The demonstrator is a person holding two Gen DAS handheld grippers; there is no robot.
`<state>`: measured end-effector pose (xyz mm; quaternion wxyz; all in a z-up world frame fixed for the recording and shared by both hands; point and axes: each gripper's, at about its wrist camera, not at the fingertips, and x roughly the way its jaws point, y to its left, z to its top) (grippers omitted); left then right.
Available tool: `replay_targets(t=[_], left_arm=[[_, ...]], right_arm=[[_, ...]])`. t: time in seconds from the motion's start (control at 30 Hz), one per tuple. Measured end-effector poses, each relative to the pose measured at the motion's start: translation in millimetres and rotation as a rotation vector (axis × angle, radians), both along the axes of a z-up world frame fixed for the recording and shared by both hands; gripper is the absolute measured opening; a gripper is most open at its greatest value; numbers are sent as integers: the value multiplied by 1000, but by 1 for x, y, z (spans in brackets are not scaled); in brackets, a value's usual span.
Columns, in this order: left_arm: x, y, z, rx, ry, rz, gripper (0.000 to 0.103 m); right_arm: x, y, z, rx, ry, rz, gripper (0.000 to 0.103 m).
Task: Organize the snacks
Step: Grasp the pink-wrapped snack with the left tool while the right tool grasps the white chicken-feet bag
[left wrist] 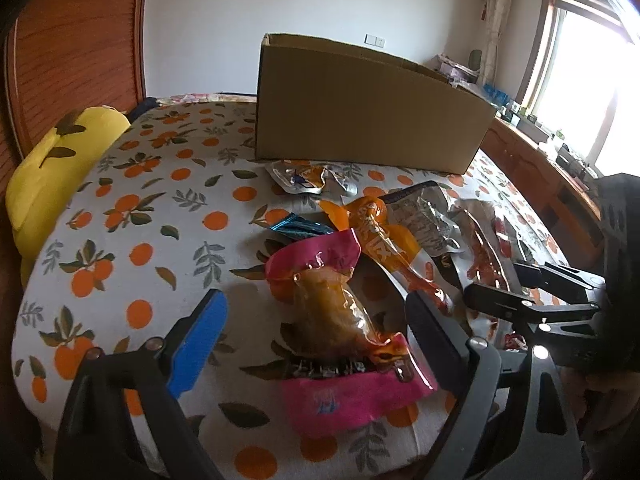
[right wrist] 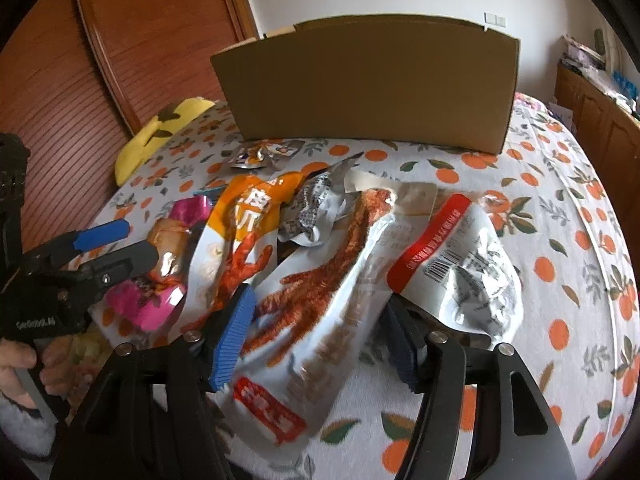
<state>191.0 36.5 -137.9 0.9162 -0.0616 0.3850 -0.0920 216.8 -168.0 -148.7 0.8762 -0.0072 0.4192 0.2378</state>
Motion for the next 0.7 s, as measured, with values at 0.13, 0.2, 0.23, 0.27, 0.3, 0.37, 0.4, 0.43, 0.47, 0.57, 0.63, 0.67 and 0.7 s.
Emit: replay_targets(t=[0.13, 0.2, 0.23, 0.27, 0.3, 0.37, 0.4, 0.43, 0.47, 0.57, 0.63, 0.67, 0.7], left_arm=[[7, 0, -6, -17, 17, -11, 90], [9, 1, -9, -24, 25, -14, 90], [11, 0, -10, -27, 29, -17, 89], [12, -1, -12, -30, 33, -24, 86], [13, -2, -13, -32, 36, -28, 84], [15, -3, -16, -36, 47, -30, 75], [16, -3, -17, -34, 45, -29, 75], [16, -4, -17, -28, 39, -26, 71], [16, -4, -17, -26, 35, -22, 69], [20, -4, -16, -34, 34, -13, 69], [24, -4, -16, -31, 35, -6, 69], [26, -5, -16, -21, 34, -6, 69], [25, -6, -16, -4, 31, -5, 66]], right_arm=[[9, 1, -7, 10, 19, -18, 66], [10, 0, -7, 15, 18, -26, 65], [11, 0, -7, 15, 17, -28, 64], [12, -1, -6, 15, 18, -28, 63], [12, -2, -6, 17, 18, -32, 60], [13, -6, -4, 19, 15, -49, 57], [13, -7, -4, 19, 14, -53, 57], [12, -8, -3, 24, 11, -57, 57], [11, -9, -2, 27, 7, -59, 56], [8, -13, 3, 34, -8, -55, 56], [8, -15, 6, 46, -15, -57, 55], [8, -16, 7, 53, -18, -57, 55], [9, -17, 9, 61, -19, -54, 54]])
